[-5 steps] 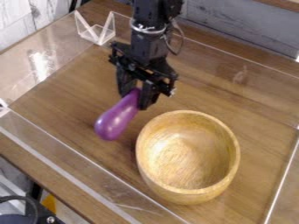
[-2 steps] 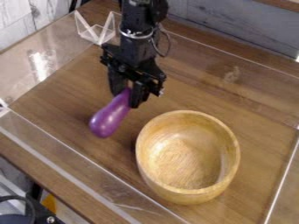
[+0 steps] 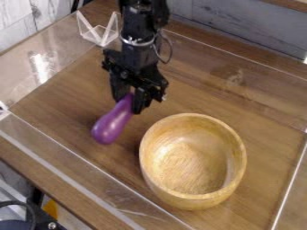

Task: Remove the purple eggplant from inside the brown bowl and put it on the table

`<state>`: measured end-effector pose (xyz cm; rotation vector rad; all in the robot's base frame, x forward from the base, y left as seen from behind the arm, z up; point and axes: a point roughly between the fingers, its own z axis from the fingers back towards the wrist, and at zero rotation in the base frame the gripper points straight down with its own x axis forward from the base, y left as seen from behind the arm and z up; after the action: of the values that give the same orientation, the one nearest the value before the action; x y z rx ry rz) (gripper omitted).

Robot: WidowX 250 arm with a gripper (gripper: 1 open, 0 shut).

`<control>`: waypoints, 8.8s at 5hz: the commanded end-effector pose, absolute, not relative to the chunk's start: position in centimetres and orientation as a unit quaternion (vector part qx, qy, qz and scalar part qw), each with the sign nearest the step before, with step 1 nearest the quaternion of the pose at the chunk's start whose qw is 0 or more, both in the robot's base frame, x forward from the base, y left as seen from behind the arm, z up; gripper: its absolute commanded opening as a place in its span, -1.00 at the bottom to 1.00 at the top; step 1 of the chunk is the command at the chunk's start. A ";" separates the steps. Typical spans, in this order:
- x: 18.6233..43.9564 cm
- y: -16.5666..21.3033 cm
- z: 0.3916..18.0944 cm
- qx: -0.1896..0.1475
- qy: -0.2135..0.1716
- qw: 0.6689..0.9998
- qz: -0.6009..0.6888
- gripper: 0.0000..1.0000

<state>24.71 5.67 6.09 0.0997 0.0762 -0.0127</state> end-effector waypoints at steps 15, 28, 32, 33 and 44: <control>26.1 5.1 13.3 0.038 -0.061 0.997 -0.009 1.00; 27.0 4.7 10.3 0.018 -0.023 0.999 0.029 1.00; 26.6 4.9 10.8 0.010 -0.017 1.000 0.024 1.00; 26.6 5.0 10.9 0.008 -0.016 1.000 0.023 1.00; 27.0 5.0 11.3 0.005 -0.030 0.999 0.022 1.00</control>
<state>26.19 4.81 9.05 -0.0060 0.0286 0.0467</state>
